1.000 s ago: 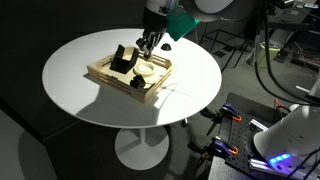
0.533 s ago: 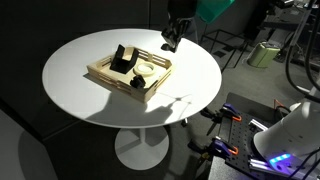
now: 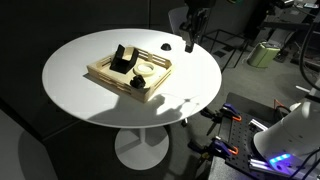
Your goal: Lay the white masking tape down in the box.
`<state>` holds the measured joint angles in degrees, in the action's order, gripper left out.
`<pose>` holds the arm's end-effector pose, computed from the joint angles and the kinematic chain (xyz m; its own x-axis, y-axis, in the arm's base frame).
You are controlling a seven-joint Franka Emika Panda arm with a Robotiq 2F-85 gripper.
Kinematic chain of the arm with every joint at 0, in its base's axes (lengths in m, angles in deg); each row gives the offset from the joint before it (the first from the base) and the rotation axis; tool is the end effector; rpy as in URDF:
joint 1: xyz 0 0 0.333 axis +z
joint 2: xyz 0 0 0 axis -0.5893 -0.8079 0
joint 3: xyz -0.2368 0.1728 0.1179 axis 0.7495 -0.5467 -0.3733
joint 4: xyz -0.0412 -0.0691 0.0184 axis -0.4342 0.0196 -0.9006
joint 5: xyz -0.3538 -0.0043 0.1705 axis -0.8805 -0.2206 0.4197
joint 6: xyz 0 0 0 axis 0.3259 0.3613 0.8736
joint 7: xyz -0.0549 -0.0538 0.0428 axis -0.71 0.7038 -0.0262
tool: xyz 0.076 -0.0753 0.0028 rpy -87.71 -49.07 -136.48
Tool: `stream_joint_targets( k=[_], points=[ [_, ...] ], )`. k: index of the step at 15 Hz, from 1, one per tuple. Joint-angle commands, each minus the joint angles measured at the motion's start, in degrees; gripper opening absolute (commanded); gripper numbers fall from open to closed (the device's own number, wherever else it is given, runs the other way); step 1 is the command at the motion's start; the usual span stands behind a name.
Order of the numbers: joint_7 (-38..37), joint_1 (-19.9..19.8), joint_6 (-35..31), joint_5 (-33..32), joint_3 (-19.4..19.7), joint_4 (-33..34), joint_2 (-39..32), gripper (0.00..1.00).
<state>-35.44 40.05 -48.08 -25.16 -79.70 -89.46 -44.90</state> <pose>0.4201 0.0545 0.4779 0.9917 -0.1286 -0.0087 -0.1278 -0.9896 0.0659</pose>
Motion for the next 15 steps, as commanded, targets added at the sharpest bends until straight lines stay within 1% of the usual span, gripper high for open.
stream_joint_targets(
  k=[1,7,8,9,10,13,15],
  points=[
    [1.70,-1.20,1.75,3.16,0.79,-0.99,2.19,0.00],
    [0.60,-3.42,1.64,3.57,1.13,-2.97,4.18,0.00],
    [0.51,-3.67,1.48,3.58,1.07,-3.21,4.35,0.26],
    [0.35,-3.86,1.33,3.68,1.03,-3.40,4.45,0.27],
    [0.12,-4.05,1.12,3.56,0.92,-3.60,4.54,0.33],
    [0.10,-4.23,0.86,3.48,0.77,-3.78,4.55,0.56],
    [-0.12,-4.32,0.81,3.33,0.66,-3.80,4.63,0.73]
  ],
)
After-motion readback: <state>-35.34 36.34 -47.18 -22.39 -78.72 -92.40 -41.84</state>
